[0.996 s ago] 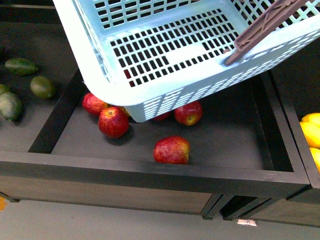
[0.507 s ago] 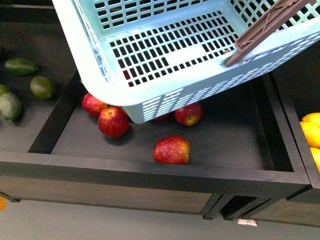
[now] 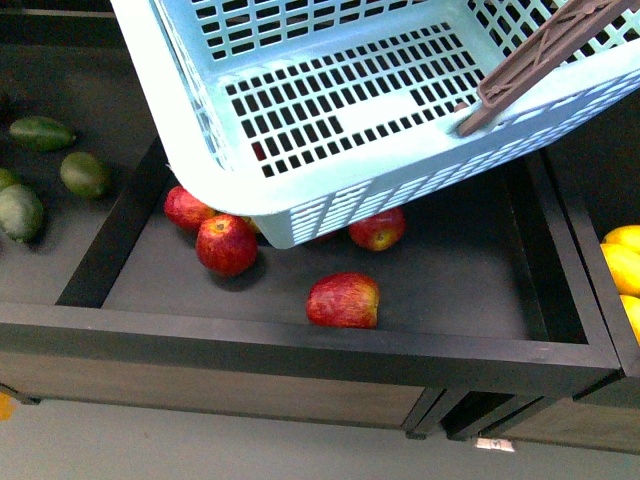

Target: Pick lemon and mango into basket

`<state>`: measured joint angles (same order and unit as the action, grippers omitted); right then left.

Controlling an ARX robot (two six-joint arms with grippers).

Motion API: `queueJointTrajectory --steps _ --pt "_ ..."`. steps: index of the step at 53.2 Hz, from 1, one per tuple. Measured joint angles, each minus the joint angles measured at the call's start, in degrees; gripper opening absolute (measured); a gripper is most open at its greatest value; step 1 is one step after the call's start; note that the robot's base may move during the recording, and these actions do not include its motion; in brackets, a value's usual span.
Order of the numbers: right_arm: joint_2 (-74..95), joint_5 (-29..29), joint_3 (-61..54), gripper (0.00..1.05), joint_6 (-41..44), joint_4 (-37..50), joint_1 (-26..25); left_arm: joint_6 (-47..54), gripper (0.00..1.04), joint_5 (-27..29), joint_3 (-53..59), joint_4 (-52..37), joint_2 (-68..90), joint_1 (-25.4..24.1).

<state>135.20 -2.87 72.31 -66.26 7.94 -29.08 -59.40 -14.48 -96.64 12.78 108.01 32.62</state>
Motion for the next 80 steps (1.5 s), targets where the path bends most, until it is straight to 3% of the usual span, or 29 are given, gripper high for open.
queueJointTrajectory --steps 29,80 --pt "4.6 -0.5 4.5 0.96 -6.9 0.0 1.5 0.0 0.06 0.0 0.0 0.0 0.0 0.0" --pt "12.0 0.5 13.6 0.96 -3.1 -5.5 5.4 0.0 0.06 0.1 0.0 0.0 0.0 0.0"
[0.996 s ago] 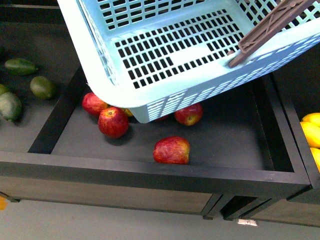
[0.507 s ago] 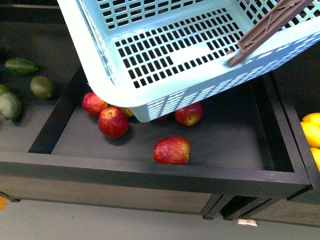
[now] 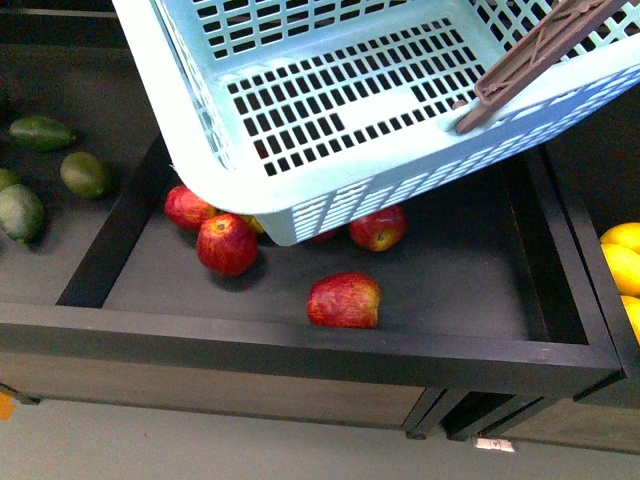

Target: Pick lemon and mango into basket

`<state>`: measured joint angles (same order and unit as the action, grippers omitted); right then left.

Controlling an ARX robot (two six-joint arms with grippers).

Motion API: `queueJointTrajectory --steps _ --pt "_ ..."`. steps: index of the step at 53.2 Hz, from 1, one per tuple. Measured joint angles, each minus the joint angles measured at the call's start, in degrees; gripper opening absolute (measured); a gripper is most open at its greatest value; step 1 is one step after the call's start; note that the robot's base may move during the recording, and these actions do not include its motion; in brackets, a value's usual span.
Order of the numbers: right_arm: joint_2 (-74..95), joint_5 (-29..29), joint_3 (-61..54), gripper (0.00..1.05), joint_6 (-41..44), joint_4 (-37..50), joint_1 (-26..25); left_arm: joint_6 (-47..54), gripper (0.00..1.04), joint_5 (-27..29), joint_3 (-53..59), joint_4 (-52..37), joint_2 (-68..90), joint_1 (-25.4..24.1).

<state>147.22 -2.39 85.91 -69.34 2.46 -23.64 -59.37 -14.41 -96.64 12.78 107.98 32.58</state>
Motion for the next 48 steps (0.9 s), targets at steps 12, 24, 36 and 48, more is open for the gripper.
queueJointTrajectory --steps 12,24,36,48 --pt "1.2 -1.3 1.2 0.96 2.7 -0.2 0.6 0.0 0.06 0.0 0.0 0.0 0.0 0.0" --pt "2.0 -1.4 1.3 0.71 5.2 0.5 0.7 0.0 0.06 0.0 0.0 0.0 0.0 0.0" --pt "0.9 -2.4 -2.0 0.68 11.2 5.1 0.5 0.0 0.06 0.0 0.0 0.0 0.0 0.0" --pt "-11.3 2.6 -17.3 0.67 32.6 17.0 -1.1 0.0 0.06 0.0 0.0 0.0 0.0 0.0"
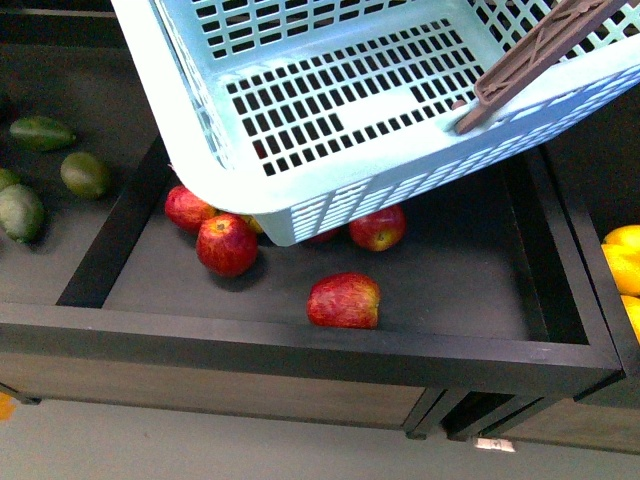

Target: Pick lemon and mango into basket

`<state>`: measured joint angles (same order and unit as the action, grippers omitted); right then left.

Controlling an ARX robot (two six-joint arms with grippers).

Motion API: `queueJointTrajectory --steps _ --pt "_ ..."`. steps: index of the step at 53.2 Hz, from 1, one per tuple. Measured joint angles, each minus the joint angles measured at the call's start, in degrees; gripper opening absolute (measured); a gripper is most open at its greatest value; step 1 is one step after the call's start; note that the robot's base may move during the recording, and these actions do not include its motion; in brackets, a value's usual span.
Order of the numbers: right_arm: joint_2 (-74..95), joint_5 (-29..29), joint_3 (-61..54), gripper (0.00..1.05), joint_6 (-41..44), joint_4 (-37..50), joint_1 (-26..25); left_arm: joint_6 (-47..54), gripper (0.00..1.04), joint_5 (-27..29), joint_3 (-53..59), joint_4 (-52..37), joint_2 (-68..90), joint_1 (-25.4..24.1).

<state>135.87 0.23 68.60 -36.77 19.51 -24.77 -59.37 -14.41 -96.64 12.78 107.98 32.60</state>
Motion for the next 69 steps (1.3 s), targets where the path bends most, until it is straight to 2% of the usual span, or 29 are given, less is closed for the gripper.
queueJointTrajectory --steps 7,14,19,24,30,40,45,55,65,69 --pt "-8.8 4.3 -6.8 0.67 7.0 2.8 -2.1 0.0 0.06 0.0 0.0 0.0 0.0 0.0" --pt "-24.4 13.7 -16.3 0.67 16.2 4.2 -5.5 0.0 0.06 0.0 0.0 0.0 0.0 0.0" --pt "-35.2 20.4 -20.8 0.67 18.0 1.7 -6.4 0.0 0.06 0.0 0.0 0.0 0.0 0.0" --pt "-47.9 26.7 -23.6 0.67 18.4 -1.0 -5.5 0.0 0.06 -0.1 0.0 0.0 0.0 0.0" --pt "-56.6 28.8 -24.1 0.67 18.3 -2.3 -2.6 0.0 0.06 -0.1 0.0 0.0 0.0 0.0" --pt "-64.7 27.5 -24.2 0.67 18.7 -3.2 6.5 0.0 0.06 0.0 0.0 0.0 0.0 0.0" --pt "-64.6 23.1 -24.0 0.67 20.2 -2.3 14.6 0.0 0.06 0.0 0.0 0.0 0.0 0.0" --pt "-56.0 14.8 -19.0 0.67 22.4 0.3 25.8 0.0 0.06 -0.1 0.0 0.0 0.0 0.0" --pt "-48.9 10.5 -14.7 0.68 25.6 0.7 29.9 0.0 0.06 0.0 0.0 0.0 0.0 0.0" --pt "-48.0 9.5 -14.5 0.77 26.2 1.2 30.0 0.0 0.06 0.1 0.0 0.0 0.0 0.0"
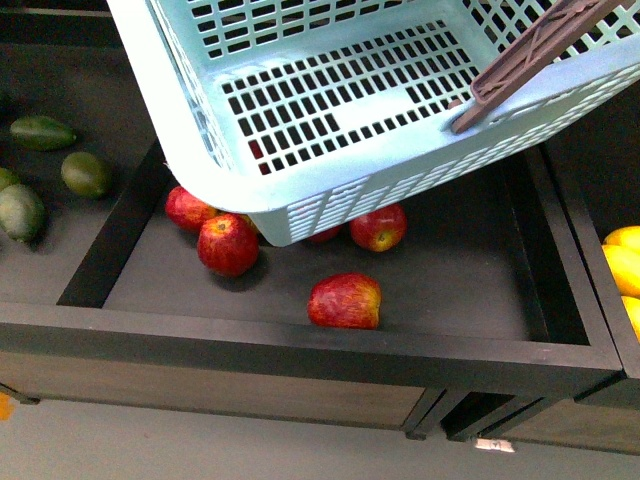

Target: Pick lemon and mango into basket

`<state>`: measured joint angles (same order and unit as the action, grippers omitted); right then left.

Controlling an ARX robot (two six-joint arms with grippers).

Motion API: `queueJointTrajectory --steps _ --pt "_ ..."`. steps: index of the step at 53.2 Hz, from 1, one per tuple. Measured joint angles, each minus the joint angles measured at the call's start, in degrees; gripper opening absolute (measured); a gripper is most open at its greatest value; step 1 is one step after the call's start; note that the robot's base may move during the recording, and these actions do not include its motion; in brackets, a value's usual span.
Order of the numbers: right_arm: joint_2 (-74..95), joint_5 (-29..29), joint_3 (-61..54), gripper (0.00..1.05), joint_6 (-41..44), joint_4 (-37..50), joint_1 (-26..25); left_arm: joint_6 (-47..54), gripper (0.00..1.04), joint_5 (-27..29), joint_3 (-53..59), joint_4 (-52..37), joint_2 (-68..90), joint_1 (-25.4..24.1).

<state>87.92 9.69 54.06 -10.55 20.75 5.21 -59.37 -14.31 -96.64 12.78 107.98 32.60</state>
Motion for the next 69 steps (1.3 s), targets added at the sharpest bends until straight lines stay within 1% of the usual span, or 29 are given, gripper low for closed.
queueJointTrajectory --steps 5,8,11,17,23,24,25,27,29,30,32,38,46,54,56,60,67,69 --pt "1.3 -3.5 0.0 0.91 0.9 3.2 -0.7 0.0 0.06 -0.1 0.0 0.0 0.0 0.0" --pt "1.3 -3.9 -0.2 0.97 0.0 4.3 -1.8 0.0 0.06 -0.1 0.0 0.0 0.0 0.0" --pt "0.1 -3.7 -1.5 0.96 -1.0 5.4 -3.8 0.0 0.06 -0.2 0.0 0.0 0.0 0.0" --pt "-4.1 -2.3 -5.4 0.96 -2.9 6.3 -7.5 0.3 0.06 0.2 0.1 0.0 0.0 0.0" --pt "-13.0 -0.4 -11.4 0.96 -3.9 6.1 -15.2 0.1 0.06 0.0 0.1 0.0 0.0 0.0" --pt "-14.2 0.5 -12.5 0.93 -3.1 7.1 -16.3 0.2 0.06 0.1 0.1 0.0 0.0 0.0" --pt "-15.9 1.0 -14.3 0.88 -0.6 9.6 -17.3 0.2 0.06 0.2 0.1 0.0 0.0 0.0" --pt "-18.5 0.9 -17.4 0.79 2.8 13.0 -17.6 0.1 0.06 0.2 0.1 0.0 0.0 -0.1" --pt "-20.5 0.9 -20.6 0.71 5.7 14.9 -16.8 0.3 0.06 0.3 0.1 0.0 0.0 -0.1" --pt "-20.9 0.9 -21.2 0.69 6.1 15.2 -16.6 0.4 0.06 0.4 0.1 0.0 0.0 -0.1" --pt "-22.1 0.5 -23.8 0.62 7.3 16.0 -15.9 0.6 0.06 0.2 0.1 0.0 0.0 0.0" --pt "-26.4 -1.5 -32.2 0.36 9.2 17.9 -13.6 -0.2 0.06 -0.5 0.1 0.0 0.0 0.1" --pt "-32.7 -4.0 -39.0 0.02 10.0 18.9 -11.5 0.3 0.06 0.3 0.1 0.0 0.0 0.0" --pt "-37.9 -5.6 -43.6 0.02 10.3 18.3 -9.7 0.1 0.06 -0.1 0.1 0.0 0.0 0.0" --pt "-39.6 -8.7 -44.7 0.02 10.2 17.7 -7.6 0.2 0.06 0.0 0.1 0.0 0.0 0.0" --pt "-42.7 -9.1 -46.6 0.02 10.3 16.5 -5.6 0.2 0.06 -0.1 0.1 0.0 0.0 0.0" --pt "-47.1 -9.6 -48.7 0.02 10.3 14.1 -5.5 0.1 0.06 -0.3 0.1 0.0 0.0 0.0" --pt "-48.0 -9.6 -49.1 0.06 10.3 13.7 -5.5 0.1 0.06 -0.1 0.1 0.0 0.0 0.0"
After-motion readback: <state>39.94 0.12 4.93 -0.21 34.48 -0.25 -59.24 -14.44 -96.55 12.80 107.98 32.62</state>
